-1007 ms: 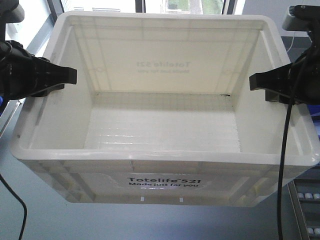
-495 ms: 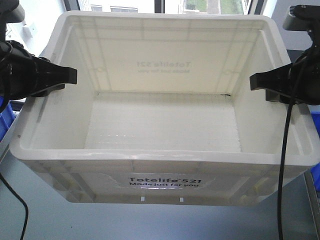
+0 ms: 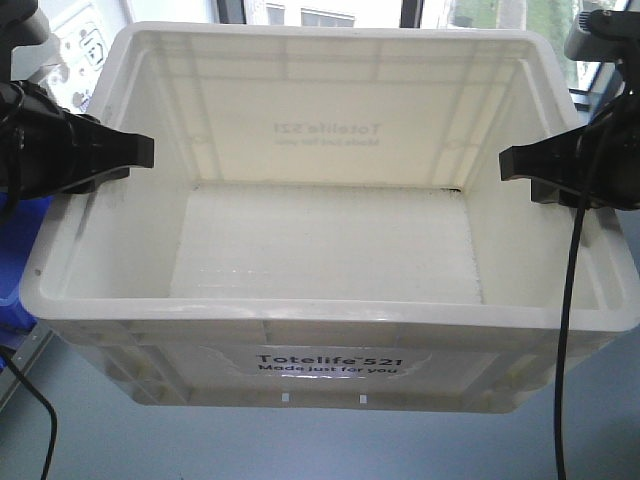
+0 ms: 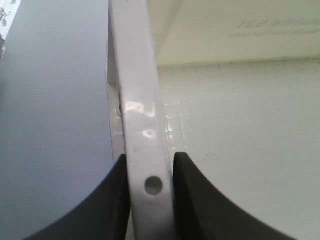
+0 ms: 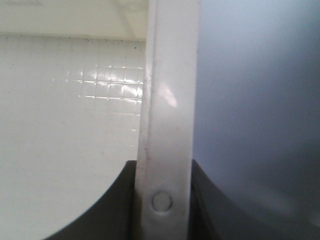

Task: Move bin from left to right shelf
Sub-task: 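Keep holding the crate while the base drives across the room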

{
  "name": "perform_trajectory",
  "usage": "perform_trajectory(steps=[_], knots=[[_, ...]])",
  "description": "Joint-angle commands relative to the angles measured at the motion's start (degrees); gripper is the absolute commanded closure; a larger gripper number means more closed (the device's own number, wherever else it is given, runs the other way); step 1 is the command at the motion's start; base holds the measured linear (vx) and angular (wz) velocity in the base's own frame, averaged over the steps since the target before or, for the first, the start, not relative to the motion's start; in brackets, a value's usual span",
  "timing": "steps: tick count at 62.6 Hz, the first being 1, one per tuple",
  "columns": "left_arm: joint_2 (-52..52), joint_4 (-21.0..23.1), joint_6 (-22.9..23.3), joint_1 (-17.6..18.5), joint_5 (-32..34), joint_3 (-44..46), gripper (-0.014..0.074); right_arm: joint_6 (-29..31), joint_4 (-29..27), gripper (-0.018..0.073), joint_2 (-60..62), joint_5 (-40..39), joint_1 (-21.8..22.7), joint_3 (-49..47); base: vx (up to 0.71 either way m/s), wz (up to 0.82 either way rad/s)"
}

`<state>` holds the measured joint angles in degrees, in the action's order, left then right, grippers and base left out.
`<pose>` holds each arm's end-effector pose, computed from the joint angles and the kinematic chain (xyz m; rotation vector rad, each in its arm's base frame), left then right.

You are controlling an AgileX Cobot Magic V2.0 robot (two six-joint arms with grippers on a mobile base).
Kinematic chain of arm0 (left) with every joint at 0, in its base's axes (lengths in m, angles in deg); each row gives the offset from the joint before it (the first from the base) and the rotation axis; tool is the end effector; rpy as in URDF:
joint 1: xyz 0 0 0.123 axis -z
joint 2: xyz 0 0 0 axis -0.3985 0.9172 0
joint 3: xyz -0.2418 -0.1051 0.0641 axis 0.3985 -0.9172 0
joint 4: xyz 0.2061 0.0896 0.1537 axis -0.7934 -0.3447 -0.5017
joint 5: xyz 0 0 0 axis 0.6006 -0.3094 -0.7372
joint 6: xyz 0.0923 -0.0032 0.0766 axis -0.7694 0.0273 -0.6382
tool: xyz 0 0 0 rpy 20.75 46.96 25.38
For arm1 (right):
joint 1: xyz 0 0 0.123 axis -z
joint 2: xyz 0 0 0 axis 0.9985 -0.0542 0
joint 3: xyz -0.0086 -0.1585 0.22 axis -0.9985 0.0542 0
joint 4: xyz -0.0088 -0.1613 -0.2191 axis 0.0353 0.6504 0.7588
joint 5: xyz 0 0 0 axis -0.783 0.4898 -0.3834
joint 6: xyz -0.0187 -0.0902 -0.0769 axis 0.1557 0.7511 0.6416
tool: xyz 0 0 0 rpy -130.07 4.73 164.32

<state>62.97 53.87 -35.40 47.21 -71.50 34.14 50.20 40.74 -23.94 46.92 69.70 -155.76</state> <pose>0.2680 -0.1099 0.3253 0.1232 2.4058 -0.2565 0.2704 0.0749 0.3139 -0.0559 2.5638 0.1159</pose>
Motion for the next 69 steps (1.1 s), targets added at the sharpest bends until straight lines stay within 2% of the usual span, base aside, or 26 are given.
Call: perform_trajectory(steps=[1,69], knots=[[-2.4,-2.5,-1.2,0.0,5.1,2.0,0.0603,1.2,4.5,0.0564,2.1,-5.5,0.8,-2.2,0.26,0.46],[-2.4,-2.5,-1.2,0.0,5.1,2.0,0.0603,1.2,4.6,0.0564,2.1,-5.5,0.8,-2.2,0.19,0.37]])
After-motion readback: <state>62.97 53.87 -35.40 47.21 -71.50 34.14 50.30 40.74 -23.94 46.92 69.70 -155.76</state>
